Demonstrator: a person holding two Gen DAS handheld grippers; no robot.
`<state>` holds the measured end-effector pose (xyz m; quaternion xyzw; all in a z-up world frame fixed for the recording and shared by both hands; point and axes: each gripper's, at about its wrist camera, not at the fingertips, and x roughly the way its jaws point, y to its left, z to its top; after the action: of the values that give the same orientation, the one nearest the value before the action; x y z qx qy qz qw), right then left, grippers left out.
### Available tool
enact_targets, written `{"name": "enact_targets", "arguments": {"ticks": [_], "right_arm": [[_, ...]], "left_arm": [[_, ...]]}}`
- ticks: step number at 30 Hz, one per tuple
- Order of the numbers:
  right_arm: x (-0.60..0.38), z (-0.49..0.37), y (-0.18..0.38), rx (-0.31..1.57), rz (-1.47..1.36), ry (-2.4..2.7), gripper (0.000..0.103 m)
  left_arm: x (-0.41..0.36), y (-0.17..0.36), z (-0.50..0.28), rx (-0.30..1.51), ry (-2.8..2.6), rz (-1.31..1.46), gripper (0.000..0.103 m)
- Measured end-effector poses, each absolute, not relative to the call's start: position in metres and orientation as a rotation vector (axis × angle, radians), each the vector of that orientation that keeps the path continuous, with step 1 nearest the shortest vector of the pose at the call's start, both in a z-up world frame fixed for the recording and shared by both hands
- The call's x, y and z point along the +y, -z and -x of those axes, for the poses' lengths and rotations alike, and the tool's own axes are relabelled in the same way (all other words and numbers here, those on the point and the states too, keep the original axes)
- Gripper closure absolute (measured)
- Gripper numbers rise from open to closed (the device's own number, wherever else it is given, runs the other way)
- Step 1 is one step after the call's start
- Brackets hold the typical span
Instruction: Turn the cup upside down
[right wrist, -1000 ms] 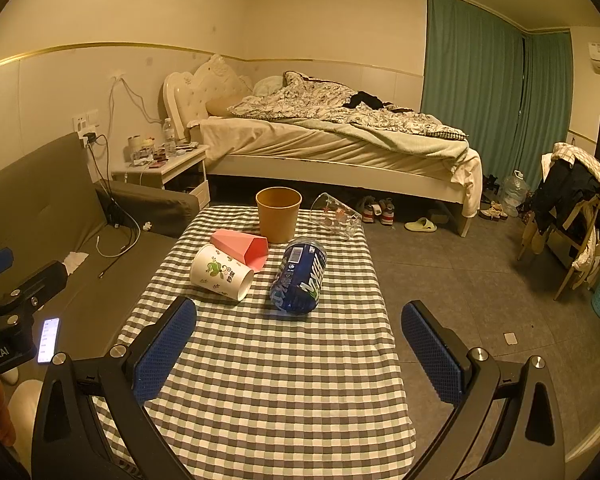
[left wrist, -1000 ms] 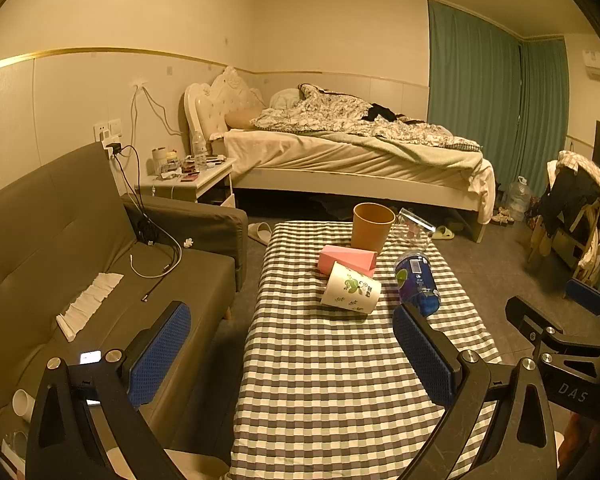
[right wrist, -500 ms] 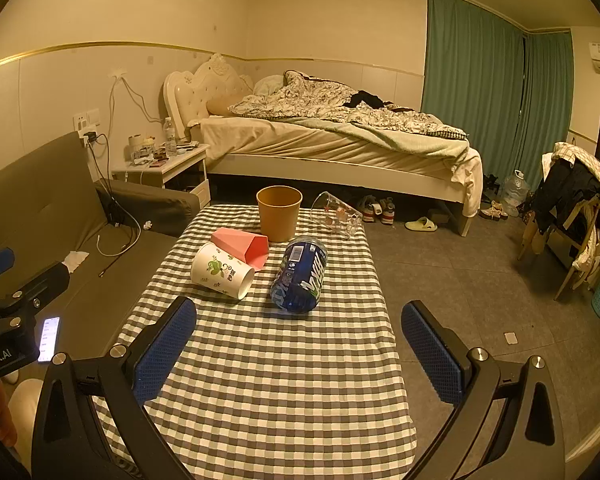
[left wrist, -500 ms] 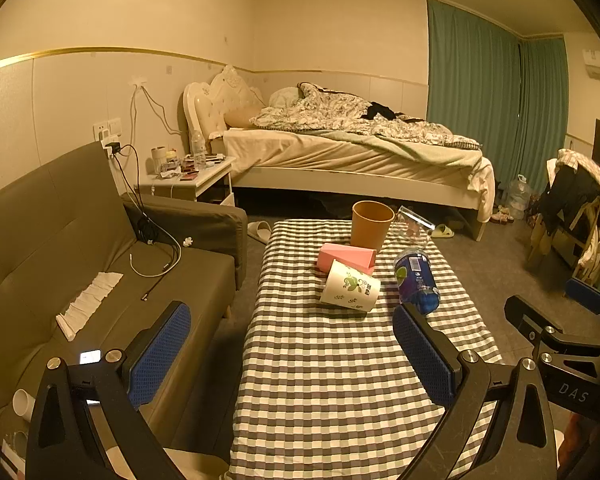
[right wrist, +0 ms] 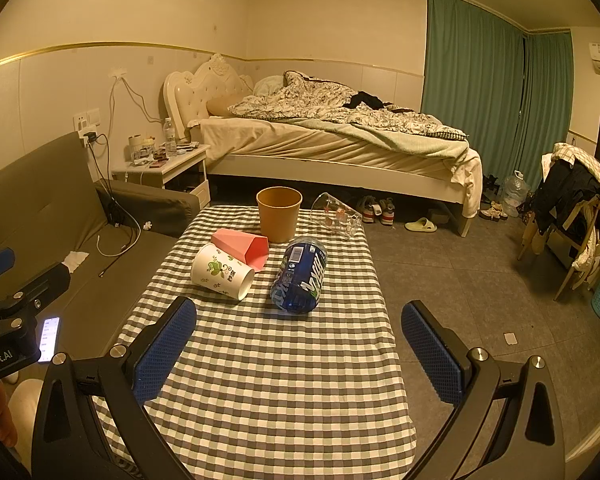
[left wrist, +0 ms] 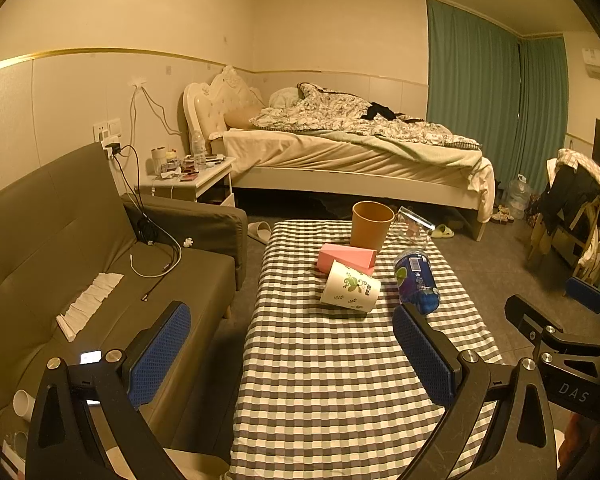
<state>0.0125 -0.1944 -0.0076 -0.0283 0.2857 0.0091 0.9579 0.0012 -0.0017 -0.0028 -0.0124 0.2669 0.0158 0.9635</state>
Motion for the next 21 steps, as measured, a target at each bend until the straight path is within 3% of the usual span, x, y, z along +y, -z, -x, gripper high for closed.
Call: {"name": "enact_targets", "arguments": {"ticks": [21], "right_arm": [[-0.194,-0.025,0.014,0.605,0.052,-0.028,0.000]], "left_arm": [[0.000,0.014,-0.010,0.568,-0.033,0.017,0.000]]}}
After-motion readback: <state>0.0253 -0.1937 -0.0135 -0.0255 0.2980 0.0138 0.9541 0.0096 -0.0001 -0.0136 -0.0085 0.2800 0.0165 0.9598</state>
